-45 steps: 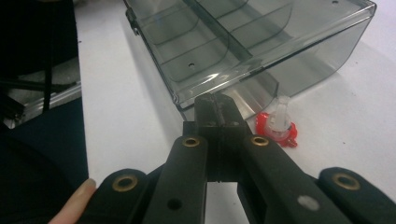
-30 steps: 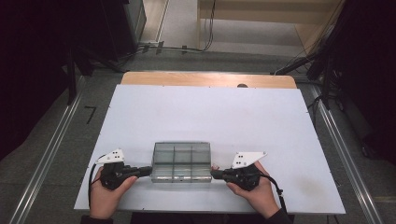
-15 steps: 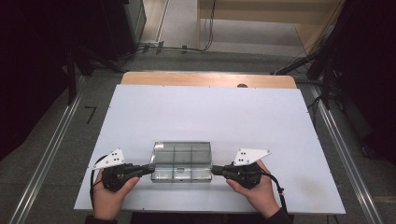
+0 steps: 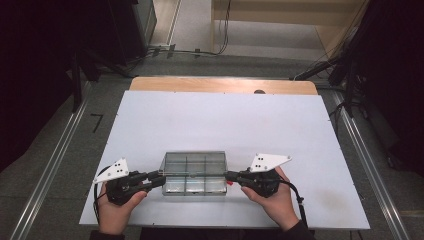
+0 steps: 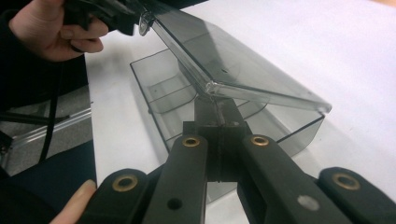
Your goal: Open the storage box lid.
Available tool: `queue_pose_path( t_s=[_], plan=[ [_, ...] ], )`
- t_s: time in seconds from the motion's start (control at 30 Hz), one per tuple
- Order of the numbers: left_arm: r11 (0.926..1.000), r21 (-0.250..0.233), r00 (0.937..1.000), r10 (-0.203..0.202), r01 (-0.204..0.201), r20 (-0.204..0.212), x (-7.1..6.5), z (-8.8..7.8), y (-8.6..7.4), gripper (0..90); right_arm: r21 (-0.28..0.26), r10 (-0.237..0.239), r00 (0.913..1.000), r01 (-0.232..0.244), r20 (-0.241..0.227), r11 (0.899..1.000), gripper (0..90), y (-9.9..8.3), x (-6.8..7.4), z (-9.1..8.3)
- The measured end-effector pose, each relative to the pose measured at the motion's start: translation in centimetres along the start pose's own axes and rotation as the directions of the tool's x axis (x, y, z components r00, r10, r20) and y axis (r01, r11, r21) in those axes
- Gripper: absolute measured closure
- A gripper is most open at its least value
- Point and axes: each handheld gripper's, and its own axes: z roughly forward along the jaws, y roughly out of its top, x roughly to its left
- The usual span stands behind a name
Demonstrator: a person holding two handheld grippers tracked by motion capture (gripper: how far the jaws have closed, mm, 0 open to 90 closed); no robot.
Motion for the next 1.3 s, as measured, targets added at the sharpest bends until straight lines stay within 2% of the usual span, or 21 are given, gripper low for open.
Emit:
queue_pose_path(
  t_s=[0.07, 0.27, 0.4, 0.47, 0.5, 0.57, 0.6, 0.73, 0.83, 0.93, 1.0, 1.17, 1.3],
  plan=[
    [0.9999, -0.01, 0.9998, -0.011, 0.011, -0.016, 0.2, -0.2, 0.2, 50.8, -0.002, -0.008, 0.9999, 0.008, 0.006, 1.0, 88.0, 0.3, 0.0, 0.0],
    [0.9993, -0.038, 0.9949, -0.007, 0.003, -0.101, 0.9, -0.1, 1.0, 21.6, -0.007, -0.014, 0.9997, 0.014, 0.018, 1.0, 88.0, 1.2, -0.2, 0.0],
    [0.998, -0.055, 0.9907, -0.037, 0.03, -0.131, 1.7, 0.6, 1.4, 4.9, -0.012, -0.016, 0.9995, 0.016, 0.026, 1.0, 88.0, 1.8, -0.4, 0.0],
    [0.9977, -0.057, 0.9899, -0.045, 0.037, -0.134, 2.1, 0.9, 1.7, 0.0, -0.014, -0.017, 0.9995, 0.018, 0.026, 1.0, 88.0, 2.0, -0.4, -0.1],
    [0.9976, -0.061, 0.9899, -0.042, 0.034, -0.136, 2.2, 1.1, 1.9, 0.0, -0.014, -0.016, 0.9996, 0.016, 0.025, 1.0, 88.0, 2.1, -0.4, -0.1],
    [0.9985, -0.048, 0.9844, -0.032, 0.024, -0.173, 2.3, 1.6, 2.3, 0.0, -0.012, -0.013, 0.9995, 0.013, 0.029, 1.0, 88.0, 2.4, -0.5, -0.1],
    [0.9991, -0.038, 0.9839, -0.023, 0.017, -0.177, 2.4, 1.9, 2.4, 0.0, -0.011, -0.014, 0.9995, 0.015, 0.03, 1.0, 88.0, 2.5, -0.5, -0.1],
    [0.9997, -0.026, 0.9861, -0.007, 0.003, -0.166, 2.7, 2.7, 3.0, 3.9, -0.009, -0.018, 0.9992, 0.018, 0.037, 1.0, 88.0, 3.0, -0.8, -0.2],
    [0.9997, -0.025, 0.9886, -0.004, 0.0, -0.15, 3.1, 3.0, 3.2, 12.0, -0.007, -0.018, 0.9989, 0.019, 0.042, 1.0, 88.0, 3.3, -0.9, -0.2],
    [0.9995, -0.025, 0.9926, -0.02, 0.017, -0.12, 3.6, 3.4, 3.2, 21.8, -0.01, -0.022, 0.9986, 0.022, 0.048, 1.0, 87.9, 3.6, -1.0, -0.2],
    [0.9997, -0.016, 0.9943, -0.02, 0.018, -0.105, 3.6, 3.7, 3.1, 24.4, -0.012, -0.024, 0.9985, 0.025, 0.048, 1.0, 88.0, 3.7, -1.1, -0.2],
    [0.9999, -0.009, 0.9951, -0.01, 0.009, -0.098, 4.1, 4.2, 2.7, 33.3, -0.014, -0.018, 0.9985, 0.019, 0.053, 1.0, 88.0, 3.9, -1.4, -0.2],
    [0.9995, -0.03, 0.994, -0.005, 0.002, -0.11, 4.5, 4.4, 2.7, 42.2, -0.016, -0.013, 0.9984, 0.014, 0.054, 1.0, 87.9, 3.9, -1.6, -0.1]
  ],
)
